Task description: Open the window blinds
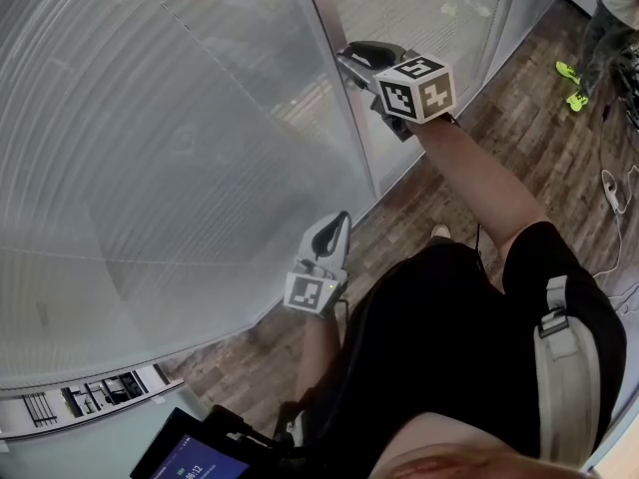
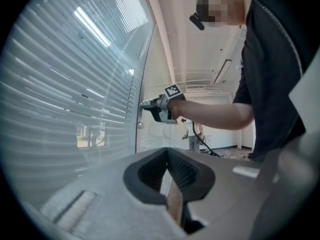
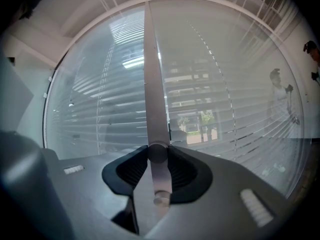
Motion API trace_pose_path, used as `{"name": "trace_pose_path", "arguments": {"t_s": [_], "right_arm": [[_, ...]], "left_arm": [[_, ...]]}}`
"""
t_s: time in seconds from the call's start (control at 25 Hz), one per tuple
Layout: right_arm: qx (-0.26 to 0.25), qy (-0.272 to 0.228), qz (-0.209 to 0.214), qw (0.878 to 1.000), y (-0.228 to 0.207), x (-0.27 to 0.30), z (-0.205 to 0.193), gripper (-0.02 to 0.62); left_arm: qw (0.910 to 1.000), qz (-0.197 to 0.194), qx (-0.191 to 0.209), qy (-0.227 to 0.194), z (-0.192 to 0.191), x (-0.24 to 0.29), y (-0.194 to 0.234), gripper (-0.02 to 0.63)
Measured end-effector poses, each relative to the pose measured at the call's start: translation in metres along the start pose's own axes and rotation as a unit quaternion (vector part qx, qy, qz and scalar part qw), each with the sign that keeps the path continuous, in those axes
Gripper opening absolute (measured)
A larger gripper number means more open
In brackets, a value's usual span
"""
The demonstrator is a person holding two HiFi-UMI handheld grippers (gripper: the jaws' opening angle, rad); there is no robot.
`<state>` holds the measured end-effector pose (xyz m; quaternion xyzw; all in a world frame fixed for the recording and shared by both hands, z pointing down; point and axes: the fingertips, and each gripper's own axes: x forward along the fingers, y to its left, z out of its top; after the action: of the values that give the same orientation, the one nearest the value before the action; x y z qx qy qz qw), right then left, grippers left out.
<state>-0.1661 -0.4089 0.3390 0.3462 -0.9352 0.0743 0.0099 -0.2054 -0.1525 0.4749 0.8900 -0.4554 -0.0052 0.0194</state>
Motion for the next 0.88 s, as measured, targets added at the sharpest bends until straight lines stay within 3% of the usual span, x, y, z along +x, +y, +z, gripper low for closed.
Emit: {"name": "trace_pose_path", "arguments": {"t_s": [0.12, 0.2, 0.24, 0.36, 0.44, 0.52, 0.6, 0.72, 0.8, 0.88], "right_arm": [[-0.007, 0.001, 0.012, 1.0, 0.0, 0.002, 0.0, 0.134], [-0.026, 0.005, 0.02, 0.999, -0.001, 0.002, -0.003, 0.204], [-0.047, 0.007, 0.022, 0.999, -0.001, 0.001, -0.004, 0.204], [-0.154, 0.016, 0.02, 0.988, 0.001, -0.004, -0.005, 0.215], [-0.245, 0.028, 0.009, 0.969, 0.006, -0.008, -0.002, 0.213], [-0.335, 0.043, 0.0, 0.941, 0.012, -0.009, 0.0, 0.213], [-0.422, 0.058, -0.008, 0.905, 0.016, -0.01, -0.001, 0.21], [-0.531, 0.071, -0.017, 0.844, 0.022, -0.008, -0.004, 0.205], [-0.597, 0.08, -0.027, 0.797, 0.022, -0.006, -0.006, 0.201], [-0.645, 0.087, -0.036, 0.758, 0.02, -0.005, -0.009, 0.199]], "left_arm": [[1.0, 0.001, 0.0, -0.001, 0.001, 0.0, 0.001, 0.003], [1.0, 0.0, 0.001, -0.003, 0.002, 0.0, 0.001, 0.003], [1.0, 0.001, 0.001, -0.004, 0.001, 0.0, 0.001, 0.003], [1.0, 0.004, -0.003, -0.001, -0.001, -0.002, 0.002, 0.003], [1.0, 0.004, -0.002, 0.0, -0.002, -0.002, 0.003, 0.003], [1.0, 0.003, -0.001, -0.001, -0.002, -0.002, 0.002, 0.003], [1.0, 0.002, 0.0, -0.001, -0.002, -0.001, 0.002, 0.003], [1.0, 0.002, 0.0, -0.002, -0.002, -0.001, 0.002, 0.003], [1.0, 0.001, 0.001, -0.001, -0.001, -0.001, 0.002, 0.003], [1.0, 0.0, -0.002, -0.002, -0.001, -0.002, 0.002, 0.003]]}}
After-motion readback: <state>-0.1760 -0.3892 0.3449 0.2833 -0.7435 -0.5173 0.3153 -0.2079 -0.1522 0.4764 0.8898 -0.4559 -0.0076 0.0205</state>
